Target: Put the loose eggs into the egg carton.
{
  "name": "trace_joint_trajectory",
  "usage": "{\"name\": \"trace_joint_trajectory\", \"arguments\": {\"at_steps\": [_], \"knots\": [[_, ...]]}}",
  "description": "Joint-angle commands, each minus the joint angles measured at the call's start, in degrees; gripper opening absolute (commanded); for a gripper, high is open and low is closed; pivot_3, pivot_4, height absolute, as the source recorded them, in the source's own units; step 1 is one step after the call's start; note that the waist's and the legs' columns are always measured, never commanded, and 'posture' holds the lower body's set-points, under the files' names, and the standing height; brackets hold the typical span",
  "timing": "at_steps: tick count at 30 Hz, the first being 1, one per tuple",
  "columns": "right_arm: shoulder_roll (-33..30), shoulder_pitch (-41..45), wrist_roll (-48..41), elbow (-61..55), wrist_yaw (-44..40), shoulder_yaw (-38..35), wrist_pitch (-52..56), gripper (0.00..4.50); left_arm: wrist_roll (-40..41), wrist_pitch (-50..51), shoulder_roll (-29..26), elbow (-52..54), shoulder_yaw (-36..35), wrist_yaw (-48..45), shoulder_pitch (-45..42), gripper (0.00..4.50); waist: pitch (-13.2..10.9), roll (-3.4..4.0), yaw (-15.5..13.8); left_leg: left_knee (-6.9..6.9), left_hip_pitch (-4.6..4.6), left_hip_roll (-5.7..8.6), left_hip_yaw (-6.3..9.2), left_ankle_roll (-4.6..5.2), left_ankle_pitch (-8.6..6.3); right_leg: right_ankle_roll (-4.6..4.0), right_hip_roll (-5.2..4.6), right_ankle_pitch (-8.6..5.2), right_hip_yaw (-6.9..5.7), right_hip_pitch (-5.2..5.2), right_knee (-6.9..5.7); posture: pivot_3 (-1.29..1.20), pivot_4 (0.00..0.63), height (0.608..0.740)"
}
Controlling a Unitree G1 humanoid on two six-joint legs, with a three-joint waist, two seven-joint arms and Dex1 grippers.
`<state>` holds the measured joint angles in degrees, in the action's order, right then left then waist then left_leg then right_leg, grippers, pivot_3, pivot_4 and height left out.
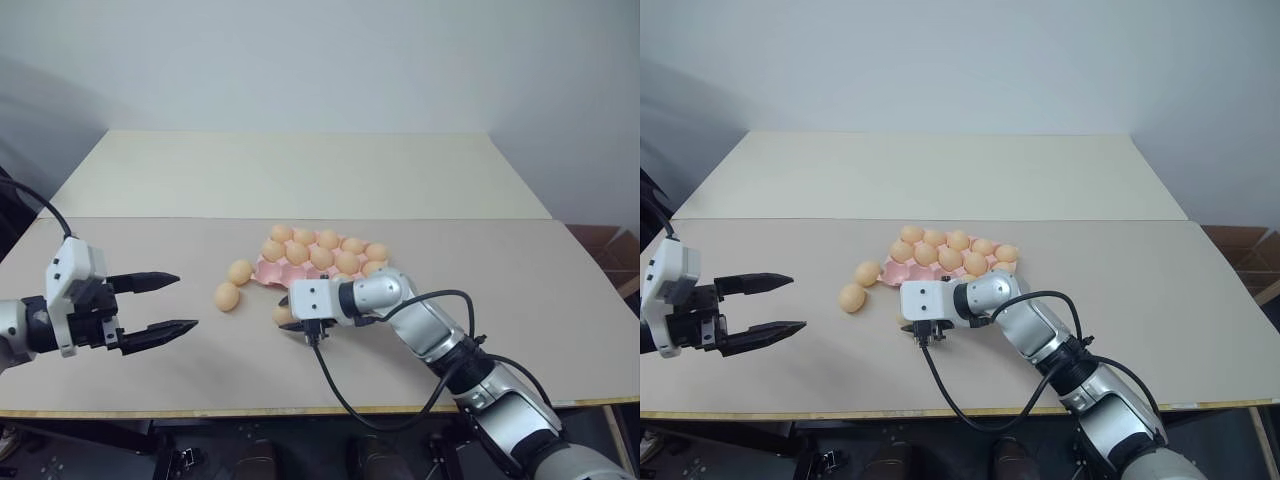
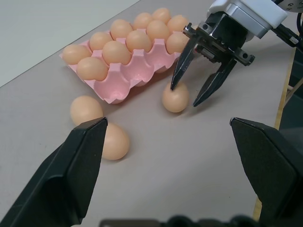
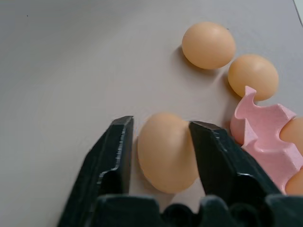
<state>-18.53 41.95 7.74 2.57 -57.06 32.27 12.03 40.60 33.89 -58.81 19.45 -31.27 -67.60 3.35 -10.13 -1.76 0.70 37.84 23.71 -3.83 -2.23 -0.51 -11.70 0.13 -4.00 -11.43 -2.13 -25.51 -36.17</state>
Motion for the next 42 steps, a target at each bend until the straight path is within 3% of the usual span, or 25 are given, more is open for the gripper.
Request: {"name": "trace_joint_trajectory", "arguments": {"at_steps": [1, 13, 16, 19, 21, 28, 37, 38, 42], "knots": [[0.37, 0.22, -0.49, -0.06, 0.05, -1.18, -2.29, 3.32, 0.1, -0.62, -0.5, 0.7, -1.9, -0.1, 0.06, 4.5, 0.0, 0.0, -0.01, 0.0, 0.0, 0.0, 0.0, 0.0, 0.0, 0.0, 0.0, 0.0, 0.0, 0.0, 0.0, 0.0, 0.15, 0.74], [4.15, 1.37, 3.77, 5.88, 3.21, 0.76, -3.0, 3.32, 0.25, -0.9, -0.04, 1.54, -2.72, 0.02, 1.76, 4.5, 0.0, 0.0, 0.09, 0.0, 0.02, -0.02, -0.01, 0.0, 0.0, -0.02, 0.03, 0.01, 0.03, -0.06, -0.03, 0.0, 0.15, 0.74], [4.24, 0.94, 4.32, 6.16, 3.22, 0.69, -3.17, 2.8, 0.31, -0.89, -0.05, 1.71, -3.06, -0.02, 2.13, 4.5, 0.0, 0.0, 0.07, 0.0, 0.03, -0.02, -0.02, 0.0, 0.0, -0.02, 0.02, 0.01, 0.03, -0.08, -0.02, 0.0, 0.15, 0.74], [3.56, 0.32, 3.23, 4.08, 2.12, -0.52, -2.76, 1.95, 0.34, -0.87, -0.07, 1.85, -3.44, -0.12, 2.51, 4.5, 0.0, 0.0, 0.05, 0.0, 0.05, -0.02, -0.02, 0.0, 0.0, -0.02, 0.02, 0.01, 0.03, -0.09, -0.02, 0.0, 0.15, 0.74], [3.17, 0.03, 1.75, 2.18, 1.37, -1.91, -1.55, 1.78, 0.33, -0.86, -0.07, 1.86, -3.53, -0.16, 2.59, 4.5, 0.0, 0.0, 0.05, 0.0, 0.05, -0.01, -0.02, 0.0, 0.0, -0.02, 0.01, 0.01, 0.03, -0.09, -0.01, 0.0, 0.15, 0.74], [1.4, 0.1, -3.53, -6.31, 1.81, -9.18, 7.13, 1.74, 0.34, -0.93, -0.21, 1.73, -4.25, -0.41, 3.04, 4.5, 0.0, 0.0, 0.06, 0.0, 0.05, -0.03, -0.03, 0.0, 0.0, -0.02, 0.02, 0.01, 0.03, -0.11, -0.03, 0.0, 0.15, 0.74], [-1.12, 4.41, 1.32, 2.98, 8.59, -10.99, 7.61, 1.74, 0.35, -1.02, -0.18, 1.59, -3.8, -0.4, 2.71, 4.5, 0.0, 0.0, 0.1, -0.03, 0.07, -0.04, -0.09, -0.01, 0.0, -0.16, 0.03, -0.01, 0.05, -0.22, -0.05, 0.0, 0.15, 0.74], [-1.03, 4.45, 1.16, 3.04, 8.64, -11.18, 7.64, 2.42, 0.33, -1.03, -0.19, 1.59, -3.79, -0.41, 2.71, 4.5, 0.0, 0.0, 0.1, -0.04, 0.08, -0.04, -0.09, -0.01, 0.0, -0.13, 0.04, 0.01, 0.07, -0.23, -0.05, 0.0, 0.15, 0.74], [-0.93, 4.15, -0.21, 0.88, 8.11, -12.16, 8.33, 3.55, 0.31, -1.0, -0.24, 1.62, -3.76, -0.4, 2.69, 4.5, 0.0, -0.01, 0.16, -0.07, 0.21, -0.04, -0.22, 0.0, 0.0, -0.13, 0.09, 0.02, 0.27, -0.47, -0.07, 0.0, 0.15, 0.74]]}}
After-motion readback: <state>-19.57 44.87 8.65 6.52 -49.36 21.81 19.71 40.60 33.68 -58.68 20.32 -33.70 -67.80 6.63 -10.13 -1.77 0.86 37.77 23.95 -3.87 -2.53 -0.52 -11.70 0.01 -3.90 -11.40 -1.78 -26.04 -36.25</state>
